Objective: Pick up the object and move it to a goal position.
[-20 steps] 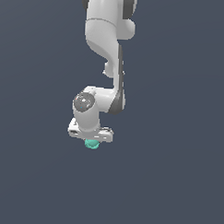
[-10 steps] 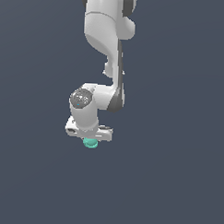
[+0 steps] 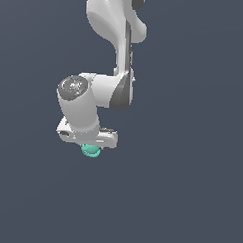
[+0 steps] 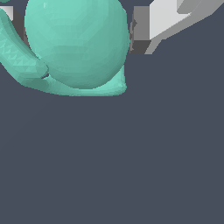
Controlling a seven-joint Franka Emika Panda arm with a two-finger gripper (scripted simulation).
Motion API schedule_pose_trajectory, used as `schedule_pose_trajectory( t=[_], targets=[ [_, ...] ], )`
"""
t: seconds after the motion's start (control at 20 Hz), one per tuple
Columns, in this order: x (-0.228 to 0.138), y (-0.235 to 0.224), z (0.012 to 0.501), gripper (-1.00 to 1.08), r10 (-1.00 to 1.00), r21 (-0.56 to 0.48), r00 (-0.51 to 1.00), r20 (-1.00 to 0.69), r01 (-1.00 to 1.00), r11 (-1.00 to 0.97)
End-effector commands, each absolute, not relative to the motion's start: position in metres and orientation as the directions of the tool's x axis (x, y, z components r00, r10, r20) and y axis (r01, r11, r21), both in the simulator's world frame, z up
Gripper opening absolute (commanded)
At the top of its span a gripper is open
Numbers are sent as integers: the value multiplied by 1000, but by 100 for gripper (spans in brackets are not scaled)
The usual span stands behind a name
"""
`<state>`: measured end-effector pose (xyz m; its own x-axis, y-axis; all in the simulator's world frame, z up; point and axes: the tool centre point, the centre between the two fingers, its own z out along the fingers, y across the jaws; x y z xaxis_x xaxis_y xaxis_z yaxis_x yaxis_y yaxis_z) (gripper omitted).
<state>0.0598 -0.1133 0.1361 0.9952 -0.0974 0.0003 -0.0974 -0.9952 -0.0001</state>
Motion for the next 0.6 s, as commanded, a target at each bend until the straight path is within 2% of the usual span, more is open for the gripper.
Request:
schedule_pose_trajectory(
  t=[0.0, 0.55],
  targets=[
    [65, -119, 162, -100, -97, 0, 995, 1, -97, -995],
    [90, -144, 268, -100, -98, 0, 995, 0, -98, -995]
  ],
)
